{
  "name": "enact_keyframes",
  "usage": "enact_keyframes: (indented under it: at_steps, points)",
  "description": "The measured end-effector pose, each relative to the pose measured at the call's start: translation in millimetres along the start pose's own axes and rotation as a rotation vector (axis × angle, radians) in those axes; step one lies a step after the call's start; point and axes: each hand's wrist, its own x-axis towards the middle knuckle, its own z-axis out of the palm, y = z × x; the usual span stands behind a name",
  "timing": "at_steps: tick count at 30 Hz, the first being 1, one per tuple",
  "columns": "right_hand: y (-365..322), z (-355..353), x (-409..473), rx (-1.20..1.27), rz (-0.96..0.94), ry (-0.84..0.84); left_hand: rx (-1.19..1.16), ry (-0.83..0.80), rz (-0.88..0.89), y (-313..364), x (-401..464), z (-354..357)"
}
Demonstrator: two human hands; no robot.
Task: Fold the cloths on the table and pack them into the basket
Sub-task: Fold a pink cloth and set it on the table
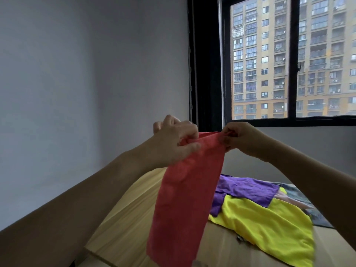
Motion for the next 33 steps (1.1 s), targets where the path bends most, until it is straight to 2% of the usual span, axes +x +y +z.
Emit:
enact_keyframes:
  at_steps: [2, 4, 8, 10, 13, 15, 17, 19, 23, 29, 33]
  points:
    - [0.7, -3.1, -4.0, 0.21, 0.038, 0.018, -0.215, -0.023, -0.031, 9.1, 3.1, -3.7]
    - [0.0, -6.0, -6.1, 0.32, 0.061, 0.028, -0.333, -0.039, 0.026, 17.8, 5.7, -5.8]
    - [-3.8, -3.0, -4.7, 0.282, 0.046, 0.031, -0.454, -0.017, 0.033, 28.4, 7.0, -8.9]
    - [-5.9, -1.8, -3.5, 0.209, 0.028, 0.033, -0.301, 0.028, -0.006, 25.5, 6.8, -8.4]
    - [-6.9, -3.9, -5.1, 0.114, 0.018, 0.031, 0.226, 0.114, -0.021, 11.1, 7.4, -8.6]
    - [-7.8, -5.8, -8.1, 0.106, 0.02, 0.025, 0.367, 0.11, -0.091, 2.0, 7.5, -10.7]
    - [-10.3, -6.4, -11.2, 0.172, 0.027, 0.01, 0.32, 0.074, -0.179, -3.6, 7.0, -12.8]
    - [-14.1, -6.5, -13.0, 0.278, 0.041, -0.013, 0.163, 0.053, -0.268, -5.7, 6.5, -14.4]
    - [-13.8, -6.0, -9.4, 0.402, 0.096, -0.06, 0.033, 0.109, -0.363, -14.9, 9.9, -13.6]
    - [-7.4, 3.2, 5.7, 0.369, 0.109, -0.049, -0.101, 0.2, -0.386, -47.8, 24.0, 0.7]
    - [17.3, 23.0, 35.0, 0.192, 0.134, -0.02, -0.019, 0.151, -0.416, -80.2, 39.6, 31.0]
